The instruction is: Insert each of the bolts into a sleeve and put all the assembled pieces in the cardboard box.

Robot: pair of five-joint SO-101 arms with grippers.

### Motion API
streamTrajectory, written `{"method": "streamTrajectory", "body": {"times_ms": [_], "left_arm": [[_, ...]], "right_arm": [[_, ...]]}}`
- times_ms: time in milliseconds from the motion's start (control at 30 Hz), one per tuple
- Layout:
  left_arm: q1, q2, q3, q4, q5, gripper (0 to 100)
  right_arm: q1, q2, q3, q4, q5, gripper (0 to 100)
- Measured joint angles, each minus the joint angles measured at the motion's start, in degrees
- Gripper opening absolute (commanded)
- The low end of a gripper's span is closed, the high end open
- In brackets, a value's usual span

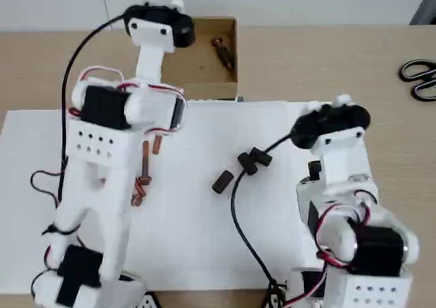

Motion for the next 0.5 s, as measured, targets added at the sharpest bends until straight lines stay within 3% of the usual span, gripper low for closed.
{"method": "streamTrajectory", "body": {"times_ms": [300,500], "left_arm": [[3.2,-20.3,32.9,-20.0,15.6,1],[4.7,-36.6,52.6,-33.7,18.9,1]], "right_arm": [[-0.2,-16.5,23.0,-12.7,-7.8,0.2],[-8.4,-30.4,32.5,-15.4,-8.9,0.2]]}}
